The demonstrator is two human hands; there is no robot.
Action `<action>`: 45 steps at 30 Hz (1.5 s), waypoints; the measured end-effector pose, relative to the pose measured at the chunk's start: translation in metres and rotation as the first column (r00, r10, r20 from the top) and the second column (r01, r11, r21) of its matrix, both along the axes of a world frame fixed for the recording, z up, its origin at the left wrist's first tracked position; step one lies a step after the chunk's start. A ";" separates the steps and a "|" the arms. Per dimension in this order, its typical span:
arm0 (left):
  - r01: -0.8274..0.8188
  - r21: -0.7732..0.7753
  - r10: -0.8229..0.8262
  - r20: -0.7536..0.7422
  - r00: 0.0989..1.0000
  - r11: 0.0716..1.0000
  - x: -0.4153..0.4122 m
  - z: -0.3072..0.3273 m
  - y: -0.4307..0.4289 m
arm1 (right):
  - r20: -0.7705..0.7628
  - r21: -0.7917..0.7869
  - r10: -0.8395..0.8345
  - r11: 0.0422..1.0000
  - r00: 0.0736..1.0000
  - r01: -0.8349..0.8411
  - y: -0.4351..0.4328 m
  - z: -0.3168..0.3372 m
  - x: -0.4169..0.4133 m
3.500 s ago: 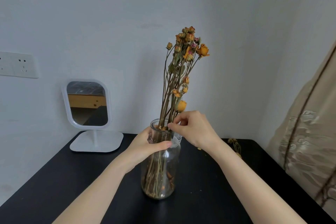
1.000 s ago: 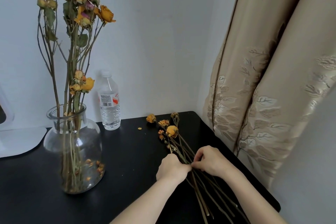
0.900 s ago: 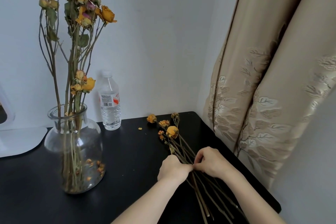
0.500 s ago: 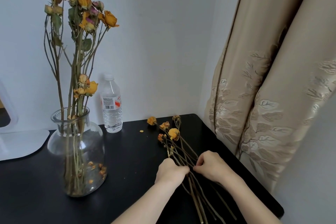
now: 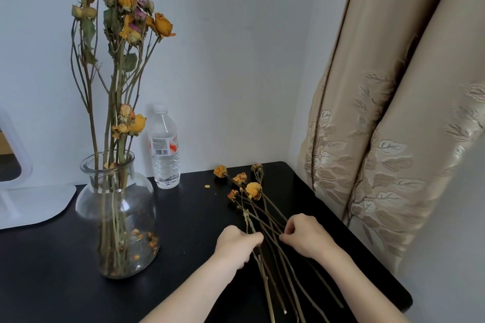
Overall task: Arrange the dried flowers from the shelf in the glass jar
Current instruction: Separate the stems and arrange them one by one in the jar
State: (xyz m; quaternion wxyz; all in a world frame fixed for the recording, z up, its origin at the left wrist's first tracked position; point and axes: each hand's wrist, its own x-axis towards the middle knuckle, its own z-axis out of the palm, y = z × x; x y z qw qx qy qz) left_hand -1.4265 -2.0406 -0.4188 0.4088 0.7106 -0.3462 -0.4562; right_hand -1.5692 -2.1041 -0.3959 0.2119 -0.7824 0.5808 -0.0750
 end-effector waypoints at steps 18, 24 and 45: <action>-0.004 -0.009 0.005 0.026 1.000 1.000 0.030 0.008 0.026 | 0.080 0.053 0.151 0.987 0.985 -0.155 0.022 -0.002 0.043; 0.001 -0.019 0.002 0.131 0.991 1.000 0.036 0.011 0.036 | 0.025 0.073 0.103 0.992 0.994 -0.105 0.019 -0.005 0.055; -0.003 -0.069 0.017 0.197 0.980 0.998 0.051 0.016 0.057 | -0.025 -0.254 0.006 0.967 1.000 -0.012 0.012 0.012 0.057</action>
